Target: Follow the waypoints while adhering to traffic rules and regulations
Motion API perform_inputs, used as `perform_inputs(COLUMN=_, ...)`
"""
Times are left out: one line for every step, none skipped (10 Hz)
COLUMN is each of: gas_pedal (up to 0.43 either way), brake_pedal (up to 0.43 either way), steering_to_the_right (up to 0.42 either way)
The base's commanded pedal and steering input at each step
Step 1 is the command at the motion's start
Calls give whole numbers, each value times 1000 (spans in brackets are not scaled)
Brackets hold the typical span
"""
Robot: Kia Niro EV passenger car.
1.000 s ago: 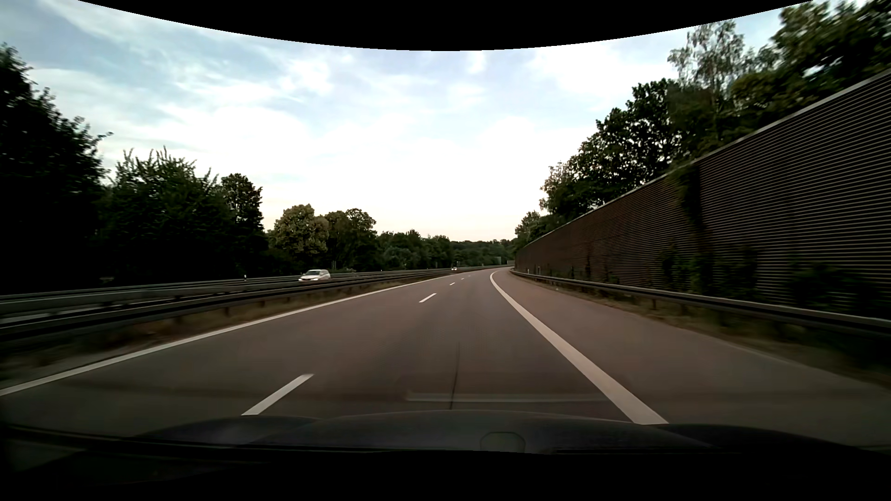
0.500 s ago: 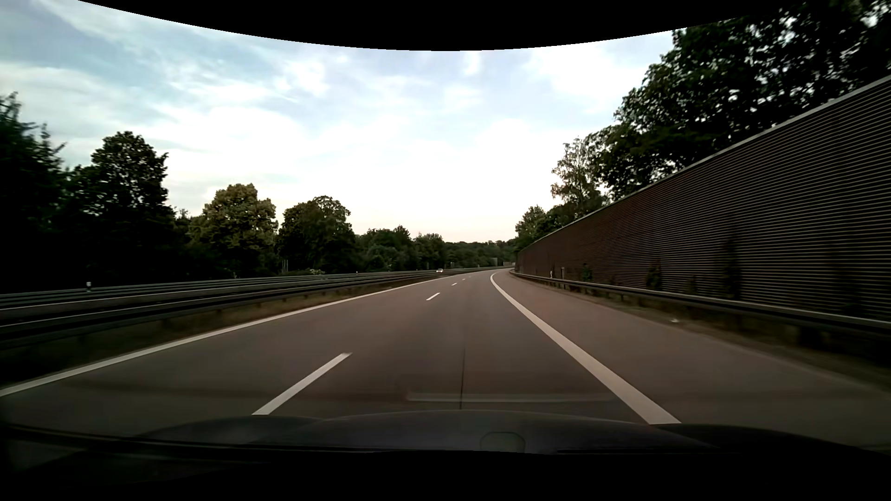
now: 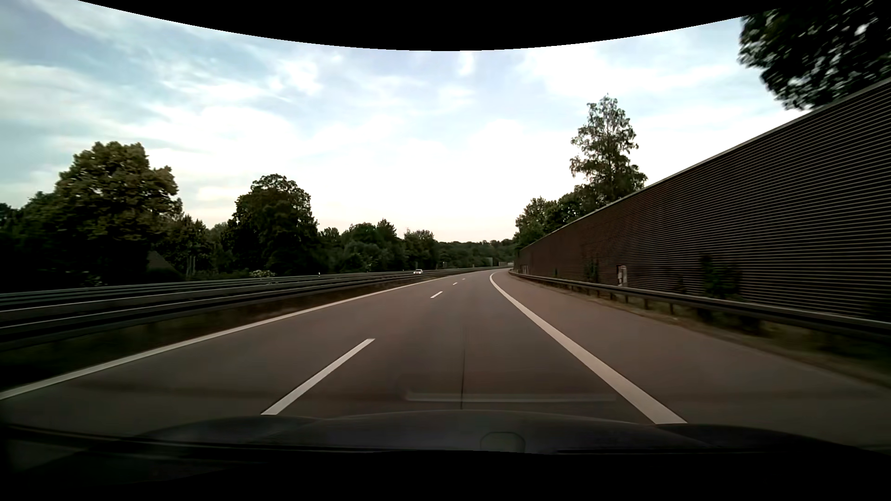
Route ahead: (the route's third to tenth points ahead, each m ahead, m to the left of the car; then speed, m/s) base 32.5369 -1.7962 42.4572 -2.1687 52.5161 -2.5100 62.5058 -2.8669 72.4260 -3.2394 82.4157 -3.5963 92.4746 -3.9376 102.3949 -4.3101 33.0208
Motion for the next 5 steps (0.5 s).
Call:
perform_inputs(gas_pedal=197, brake_pedal=6, steering_to_the_right=6)
perform_inputs(gas_pedal=197, brake_pedal=6, steering_to_the_right=6)
perform_inputs(gas_pedal=197, brake_pedal=6, steering_to_the_right=6)
perform_inputs(gas_pedal=228, brake_pedal=6, steering_to_the_right=6)
perform_inputs(gas_pedal=240, brake_pedal=6, steering_to_the_right=6)
